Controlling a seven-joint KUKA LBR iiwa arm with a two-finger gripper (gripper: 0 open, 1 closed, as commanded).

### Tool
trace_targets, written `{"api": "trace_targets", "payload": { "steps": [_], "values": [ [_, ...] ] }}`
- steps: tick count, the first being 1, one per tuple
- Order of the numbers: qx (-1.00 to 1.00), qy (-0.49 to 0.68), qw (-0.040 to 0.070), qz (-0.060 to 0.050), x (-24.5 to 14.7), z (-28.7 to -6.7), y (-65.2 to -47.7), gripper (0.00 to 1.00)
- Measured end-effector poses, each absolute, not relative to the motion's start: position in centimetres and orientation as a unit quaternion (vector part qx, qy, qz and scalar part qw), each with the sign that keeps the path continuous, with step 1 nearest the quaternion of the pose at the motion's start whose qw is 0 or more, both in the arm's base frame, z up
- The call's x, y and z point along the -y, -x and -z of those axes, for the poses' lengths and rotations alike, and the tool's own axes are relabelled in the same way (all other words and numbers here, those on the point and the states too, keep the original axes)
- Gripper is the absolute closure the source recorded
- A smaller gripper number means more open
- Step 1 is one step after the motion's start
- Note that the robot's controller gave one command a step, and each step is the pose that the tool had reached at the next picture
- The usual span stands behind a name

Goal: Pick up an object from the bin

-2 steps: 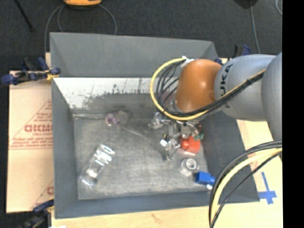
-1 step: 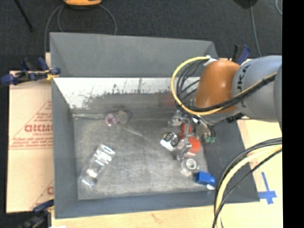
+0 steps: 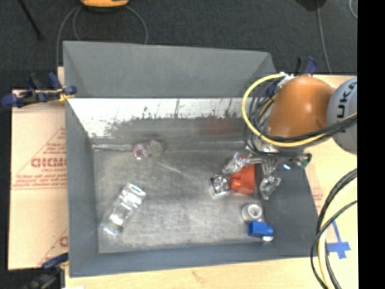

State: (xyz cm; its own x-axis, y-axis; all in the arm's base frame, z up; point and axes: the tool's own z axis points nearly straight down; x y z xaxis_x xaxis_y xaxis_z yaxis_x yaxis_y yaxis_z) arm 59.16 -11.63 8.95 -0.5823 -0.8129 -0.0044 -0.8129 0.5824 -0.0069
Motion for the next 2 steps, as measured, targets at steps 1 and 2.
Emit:
{"api": "trace_targets", "payload": {
  "steps": [1, 2],
  "values": [
    [-0.89, 0.456, 0.004, 0.0, 11.4, -9.0, -59.2, 1.0],
    [-0.88, 0.475, 0.005, 0.004, 12.4, -25.5, -59.4, 1.0]
  ]
}}
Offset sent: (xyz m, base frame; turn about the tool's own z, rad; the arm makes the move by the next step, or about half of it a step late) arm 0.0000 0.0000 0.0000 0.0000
